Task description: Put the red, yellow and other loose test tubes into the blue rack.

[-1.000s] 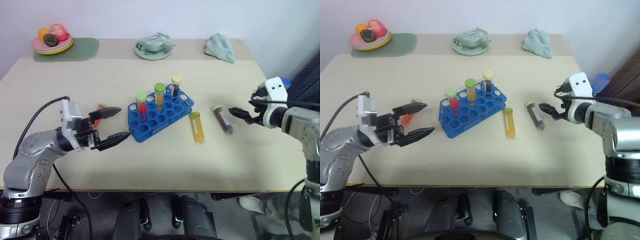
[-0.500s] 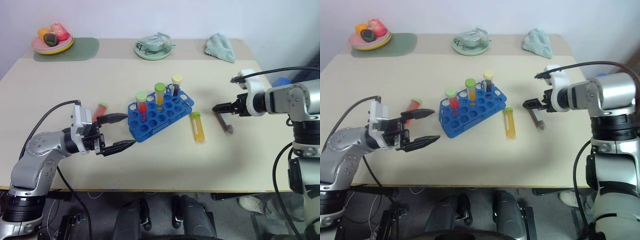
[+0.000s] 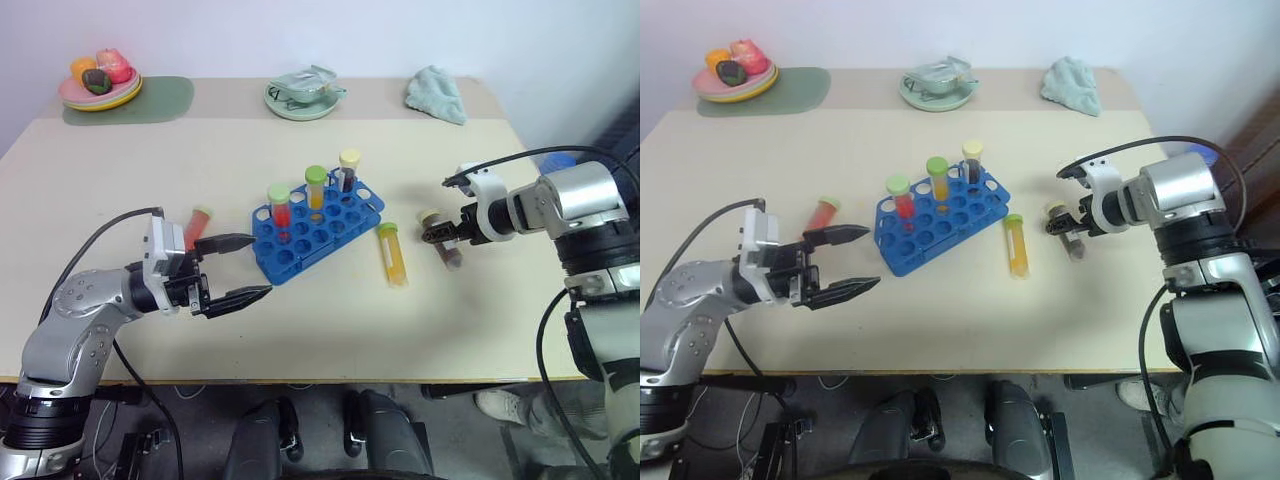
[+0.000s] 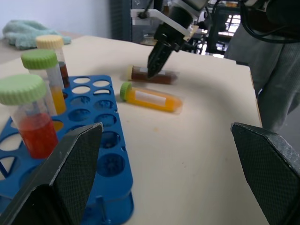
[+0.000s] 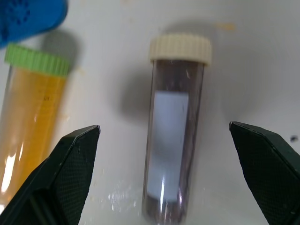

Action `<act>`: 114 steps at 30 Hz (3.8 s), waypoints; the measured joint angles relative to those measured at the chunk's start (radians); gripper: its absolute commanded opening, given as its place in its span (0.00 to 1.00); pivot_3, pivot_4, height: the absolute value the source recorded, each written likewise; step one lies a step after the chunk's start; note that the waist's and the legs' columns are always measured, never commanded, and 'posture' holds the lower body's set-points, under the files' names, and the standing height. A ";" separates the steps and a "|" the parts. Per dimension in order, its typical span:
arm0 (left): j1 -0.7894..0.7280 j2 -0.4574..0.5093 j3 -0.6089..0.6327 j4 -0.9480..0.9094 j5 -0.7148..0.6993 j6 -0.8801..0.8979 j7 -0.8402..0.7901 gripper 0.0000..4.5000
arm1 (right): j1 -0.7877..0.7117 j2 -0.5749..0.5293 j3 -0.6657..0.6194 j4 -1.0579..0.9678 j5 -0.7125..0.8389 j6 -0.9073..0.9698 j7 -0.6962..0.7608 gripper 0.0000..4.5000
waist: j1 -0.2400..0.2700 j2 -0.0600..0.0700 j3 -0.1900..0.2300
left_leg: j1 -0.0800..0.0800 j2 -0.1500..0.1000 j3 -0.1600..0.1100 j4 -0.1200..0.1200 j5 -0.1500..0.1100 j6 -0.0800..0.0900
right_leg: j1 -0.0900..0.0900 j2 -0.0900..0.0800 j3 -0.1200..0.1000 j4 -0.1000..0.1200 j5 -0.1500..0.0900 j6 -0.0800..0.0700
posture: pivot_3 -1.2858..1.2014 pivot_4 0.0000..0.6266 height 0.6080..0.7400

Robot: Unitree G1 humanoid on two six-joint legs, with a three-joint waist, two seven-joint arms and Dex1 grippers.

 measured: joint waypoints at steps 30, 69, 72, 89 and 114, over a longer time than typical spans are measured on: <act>0.032 -0.002 0.018 -0.057 -0.032 0.039 0.070 1.00 | 0.450 0.284 -0.353 -0.732 0.163 -0.430 0.110 0.18 | -0.015 0.000 0.000 | 0.000 0.001 -0.003 0.006 0.000 -0.002 | 0.000 -0.001 -0.001 0.008 -0.001 0.001 | 0.52 0.24 1.00; 0.040 -0.019 0.037 -0.088 -0.044 0.060 0.130 1.00 | 0.361 0.704 -0.427 0.062 -0.063 -1.585 -0.297 0.18 | -0.020 0.000 0.000 | 0.003 0.001 -0.001 0.006 0.001 -0.004 | 0.001 0.004 0.001 0.011 -0.001 0.001 | 0.52 0.24 1.00; 0.040 -0.019 0.037 -0.088 -0.044 0.061 0.130 1.00 | 0.365 0.704 -0.433 0.062 -0.060 -1.585 -0.297 0.18 | -0.020 0.000 0.000 | 0.003 0.001 -0.001 0.006 0.001 -0.004 | 0.001 0.004 0.001 0.012 -0.001 0.001 | 0.52 0.24 1.00; 0.023 -0.019 0.035 -0.088 -0.044 0.078 0.131 1.00 | 0.413 0.729 -0.411 0.002 -0.061 -1.574 -0.296 0.18 | -0.019 0.000 0.000 | 0.003 0.002 -0.002 0.006 0.001 -0.004 | 0.001 0.004 0.001 0.012 -0.001 0.001 | 0.52 0.24 1.00; 0.027 -0.019 0.037 -0.114 -0.051 0.079 0.154 1.00 | 0.414 0.711 -0.420 0.159 -0.057 -1.686 -0.234 0.80 | -0.020 0.000 0.000 | 0.004 0.002 -0.002 0.005 0.001 -0.004 | 0.002 0.004 0.001 0.012 -0.001 0.001 | 0.52 0.24 1.00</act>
